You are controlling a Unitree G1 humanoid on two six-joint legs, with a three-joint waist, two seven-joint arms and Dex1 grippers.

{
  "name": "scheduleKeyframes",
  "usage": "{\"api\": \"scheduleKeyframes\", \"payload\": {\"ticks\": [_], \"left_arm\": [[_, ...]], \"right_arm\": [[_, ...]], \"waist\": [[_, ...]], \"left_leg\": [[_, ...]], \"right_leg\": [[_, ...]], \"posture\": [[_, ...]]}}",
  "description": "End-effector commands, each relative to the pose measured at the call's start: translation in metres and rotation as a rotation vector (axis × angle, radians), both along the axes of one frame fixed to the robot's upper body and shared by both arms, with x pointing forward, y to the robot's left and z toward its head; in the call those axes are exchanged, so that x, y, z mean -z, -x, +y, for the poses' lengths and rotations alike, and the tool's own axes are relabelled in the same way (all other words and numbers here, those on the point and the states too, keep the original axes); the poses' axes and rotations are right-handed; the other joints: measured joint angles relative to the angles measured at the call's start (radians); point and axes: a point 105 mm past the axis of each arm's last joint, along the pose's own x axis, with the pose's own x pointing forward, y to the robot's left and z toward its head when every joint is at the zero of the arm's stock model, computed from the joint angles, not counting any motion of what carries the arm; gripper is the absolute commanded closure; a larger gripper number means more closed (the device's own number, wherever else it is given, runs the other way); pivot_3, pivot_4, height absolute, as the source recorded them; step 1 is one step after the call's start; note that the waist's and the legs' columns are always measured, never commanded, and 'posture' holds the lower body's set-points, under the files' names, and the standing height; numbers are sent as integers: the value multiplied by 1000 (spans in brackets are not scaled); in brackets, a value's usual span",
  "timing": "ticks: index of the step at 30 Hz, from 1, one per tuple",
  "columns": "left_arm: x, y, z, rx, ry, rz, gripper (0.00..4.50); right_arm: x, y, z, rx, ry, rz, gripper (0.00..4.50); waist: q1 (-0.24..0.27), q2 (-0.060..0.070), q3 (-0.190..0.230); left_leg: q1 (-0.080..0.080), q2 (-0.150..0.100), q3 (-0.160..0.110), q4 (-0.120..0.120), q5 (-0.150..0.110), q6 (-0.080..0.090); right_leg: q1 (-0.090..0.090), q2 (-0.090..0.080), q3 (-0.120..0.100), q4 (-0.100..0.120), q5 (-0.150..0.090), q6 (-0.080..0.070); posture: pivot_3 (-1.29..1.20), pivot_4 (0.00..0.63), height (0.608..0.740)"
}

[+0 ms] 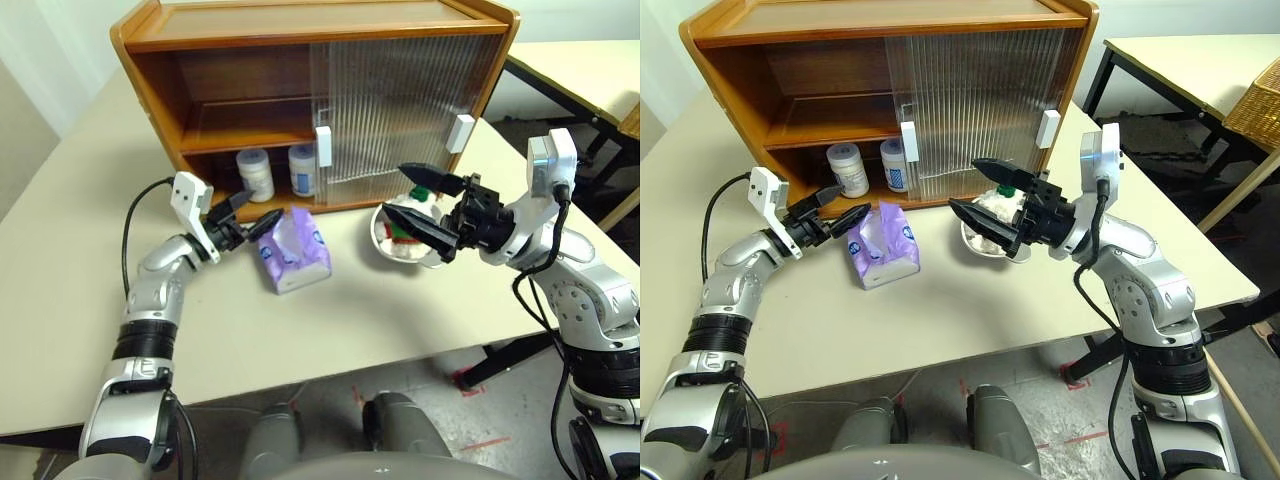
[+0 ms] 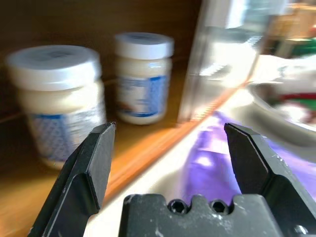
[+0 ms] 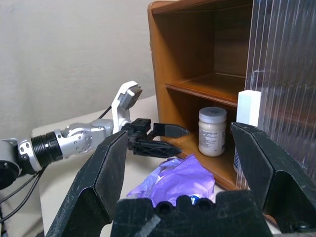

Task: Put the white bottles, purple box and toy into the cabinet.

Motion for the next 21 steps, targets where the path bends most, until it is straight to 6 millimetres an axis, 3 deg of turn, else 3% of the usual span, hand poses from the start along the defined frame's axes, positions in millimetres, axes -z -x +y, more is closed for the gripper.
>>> {"api": "scheduleKeyframes", "payload": {"ticks": [1,7,16,21], "left_arm": [[8,7,-5,113,12,62,30],[17,12,-1,207,-54,85,30],[42,13,10,239,-244,89,30],[53,14,10,217,-247,107,30]], "right_arm": [[-2,1,2,0,4,-13,0],[-3,2,1,5,5,-14,0],[-7,2,2,10,6,-23,0],[-9,3,2,10,2,-26,0]], "waist": [[0,0,0],[-1,0,0],[-3,0,0],[-3,0,0]], "left_leg": [[0,0,0,0,0,0],[0,0,-1,0,0,0],[0,1,-2,0,0,0],[-1,2,-2,0,0,0]], "right_leg": [[0,0,0,0,0,0],[0,0,0,0,0,0],[0,0,1,0,0,0],[-1,-1,0,0,0,0]], "posture": [[-60,0,740],[-60,0,740],[-87,0,740],[-90,0,740]]}}
